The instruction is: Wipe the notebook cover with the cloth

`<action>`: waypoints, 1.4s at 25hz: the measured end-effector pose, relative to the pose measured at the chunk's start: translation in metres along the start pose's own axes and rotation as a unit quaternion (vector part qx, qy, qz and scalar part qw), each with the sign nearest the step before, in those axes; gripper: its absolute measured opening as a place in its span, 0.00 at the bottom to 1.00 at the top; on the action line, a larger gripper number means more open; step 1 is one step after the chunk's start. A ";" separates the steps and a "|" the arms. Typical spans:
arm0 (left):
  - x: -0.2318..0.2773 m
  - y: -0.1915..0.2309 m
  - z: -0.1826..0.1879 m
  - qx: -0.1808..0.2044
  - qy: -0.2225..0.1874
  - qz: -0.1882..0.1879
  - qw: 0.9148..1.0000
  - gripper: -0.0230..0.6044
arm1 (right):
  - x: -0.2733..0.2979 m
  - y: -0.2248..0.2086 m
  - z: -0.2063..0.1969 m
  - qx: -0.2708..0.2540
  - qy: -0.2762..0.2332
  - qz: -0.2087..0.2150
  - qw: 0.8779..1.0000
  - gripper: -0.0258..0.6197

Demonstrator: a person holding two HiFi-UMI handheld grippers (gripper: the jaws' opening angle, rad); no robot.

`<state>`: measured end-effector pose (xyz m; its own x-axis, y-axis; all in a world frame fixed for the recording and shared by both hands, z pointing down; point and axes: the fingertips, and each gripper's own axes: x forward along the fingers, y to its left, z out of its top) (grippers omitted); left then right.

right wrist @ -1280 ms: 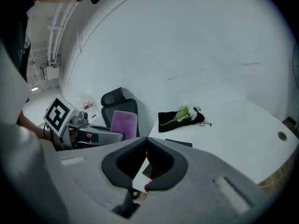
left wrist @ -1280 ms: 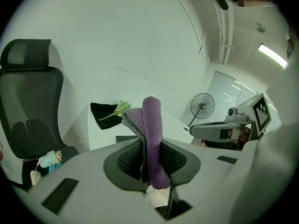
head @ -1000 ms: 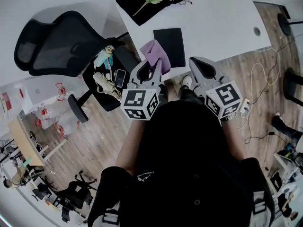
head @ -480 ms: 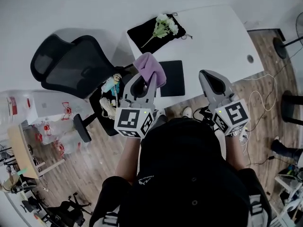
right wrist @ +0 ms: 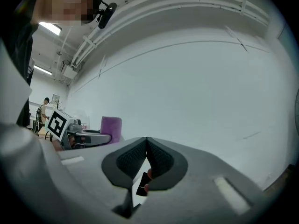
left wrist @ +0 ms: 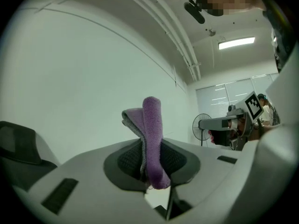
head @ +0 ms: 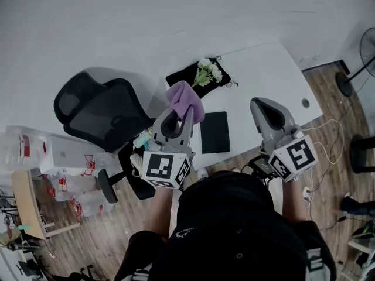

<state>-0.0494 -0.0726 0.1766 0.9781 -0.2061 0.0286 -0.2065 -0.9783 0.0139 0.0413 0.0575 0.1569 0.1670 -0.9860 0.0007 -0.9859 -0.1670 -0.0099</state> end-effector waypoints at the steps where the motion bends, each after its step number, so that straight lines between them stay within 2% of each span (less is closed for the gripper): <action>1: 0.001 -0.001 0.004 0.003 -0.004 -0.001 1.000 0.17 | 0.000 -0.001 0.004 -0.001 -0.004 0.001 1.000 0.05; 4: 0.005 -0.002 0.008 0.006 -0.007 -0.001 1.000 0.17 | 0.002 -0.005 0.006 -0.006 -0.005 -0.002 1.000 0.05; 10: 0.004 -0.009 -0.010 -0.007 0.012 -0.006 1.000 0.17 | 0.002 0.001 -0.009 -0.001 0.012 0.000 1.000 0.05; 15: -0.001 -0.012 -0.020 -0.005 0.027 -0.006 1.000 0.17 | 0.004 0.009 -0.005 -0.009 -0.008 0.005 1.000 0.05; 18: -0.003 -0.012 -0.020 -0.007 0.027 -0.002 1.000 0.17 | 0.001 0.008 -0.009 -0.004 0.004 0.002 1.000 0.05; 23: -0.006 -0.022 -0.027 -0.009 0.032 -0.006 0.999 0.17 | -0.008 0.003 -0.007 0.003 -0.008 -0.006 1.000 0.05; 35: -0.018 -0.027 -0.030 -0.002 0.039 0.013 0.999 0.17 | -0.020 0.004 -0.020 0.016 0.010 0.003 1.000 0.05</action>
<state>-0.0623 -0.0420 0.2058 0.9674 -0.2300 0.1059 -0.2329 -0.9724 0.0161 0.0338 0.0764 0.1767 0.1599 -0.9869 0.0200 -0.9862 -0.1606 -0.0415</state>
